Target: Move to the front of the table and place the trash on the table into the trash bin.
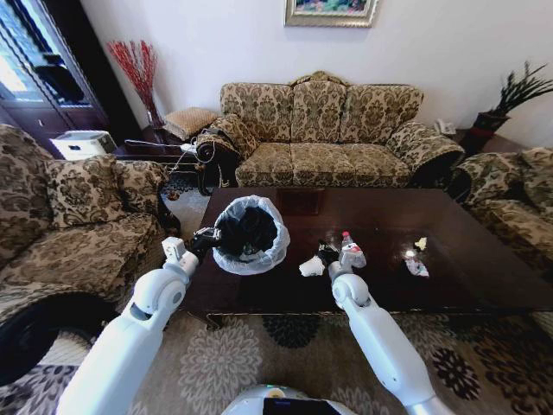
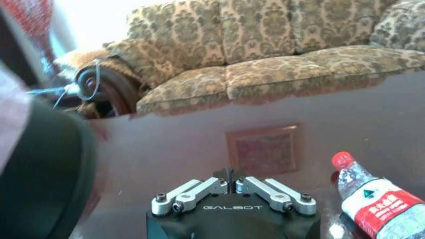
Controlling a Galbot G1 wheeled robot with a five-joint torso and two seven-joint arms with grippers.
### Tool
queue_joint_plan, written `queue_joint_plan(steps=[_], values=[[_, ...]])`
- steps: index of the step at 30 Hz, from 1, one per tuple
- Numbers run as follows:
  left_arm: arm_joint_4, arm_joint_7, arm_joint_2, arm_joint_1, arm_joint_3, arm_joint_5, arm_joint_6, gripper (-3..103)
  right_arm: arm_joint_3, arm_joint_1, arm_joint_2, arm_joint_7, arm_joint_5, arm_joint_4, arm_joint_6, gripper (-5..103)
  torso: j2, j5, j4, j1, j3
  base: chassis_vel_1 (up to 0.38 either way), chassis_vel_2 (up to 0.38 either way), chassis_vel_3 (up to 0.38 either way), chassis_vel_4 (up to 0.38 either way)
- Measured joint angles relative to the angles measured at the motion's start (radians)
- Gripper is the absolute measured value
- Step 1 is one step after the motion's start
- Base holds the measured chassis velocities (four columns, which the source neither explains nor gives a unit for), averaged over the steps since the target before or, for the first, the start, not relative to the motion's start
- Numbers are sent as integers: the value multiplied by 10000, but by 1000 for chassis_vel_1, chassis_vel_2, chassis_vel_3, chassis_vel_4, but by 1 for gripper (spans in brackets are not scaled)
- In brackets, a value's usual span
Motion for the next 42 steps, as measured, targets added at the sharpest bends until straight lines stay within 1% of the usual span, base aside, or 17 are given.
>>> queue_joint_plan(steps=[3,5,6,10,12,13,15,19,21,23,25,29,33,35,37,41,42], values=[[-35,22,7,38,-15,0,-23,1,-207,-418,-376,-570,-579,470,-296,-3,0,-2,-1,0,0,0,0,0,0],[-70,51,10,49,-15,-1,-27,1,-469,-620,-635,-490,-634,695,-315,8,1,-5,-2,-1,0,0,0,0,0],[-70,51,10,49,-15,-1,-27,1,-469,-620,-635,-490,-634,695,-315,8,1,-5,-2,-1,0,0,0,0,0],[-119,54,40,48,-21,-44,13,1,-702,-802,-486,914,15,833,-124,18,1,-5,-3,-1,-1,0,0,0,0],[-148,51,120,85,-29,-94,75,1,-783,-945,-80,1906,449,779,118,28,1,-1,0,0,0,0,0,0,0],[-148,51,120,85,-29,-94,75,1,-783,-945,-80,1906,449,779,118,28,1,-1,0,0,0,0,0,0,0],[-168,50,119,96,-29,-99,89,1,-699,-1082,81,1975,588,695,-182,40,0,-2,1,0,0,0,0,0,0],[-208,47,82,142,-26,-99,92,1,-464,-1166,87,1544,848,515,-748,56,1,-3,-2,-1,-1,0,0,0,0],[-212,48,78,162,-26,-99,92,1,-392,-1167,86,1418,894,456,-861,56,1,-1,-2,-1,-1,0,0,0,0],[-223,46,50,211,-26,-82,92,1,-162,-1164,69,808,952,243,-1117,73,1,-2,-2,0,0,0,0,0,0],[-223,46,45,215,-27,-75,93,1,-125,-1163,57,642,954,204,-1161,73,1,-4,-1,0,0,0,0,0,0],[-225,45,25,199,4,-44,93,1,-12,-1024,38,-535,811,-224,-1310,93,1,-2,-1,-1,-1,0,0,0,0],[-225,45,27,175,31,-34,94,1,23,-826,61,-1023,739,-523,-1434,83,1,-2,-1,0,0,0,0,0,0],[-226,44,37,156,35,-28,95,1,32,-612,68,-1382,620,-834,-1430,71,1,-2,-1,0,0,0,0,0,0],[-231,43,42,154,34,-28,96,1,33,-560,72,-1425,607,-903,-1424,71,0,-2,-1,0,0,0,0,0,0],[-263,38,93,138,-55,-33,105,1,23,-220,68,-1644,519,-1320,-1364,50,1,-2,-1,0,0,0,0,0,0],[-263,38,93,138,-55,-33,105,1,23,-220,68,-1644,519,-1320,-1364,50,1,-2,-1,0,0,0,0,0,0]])
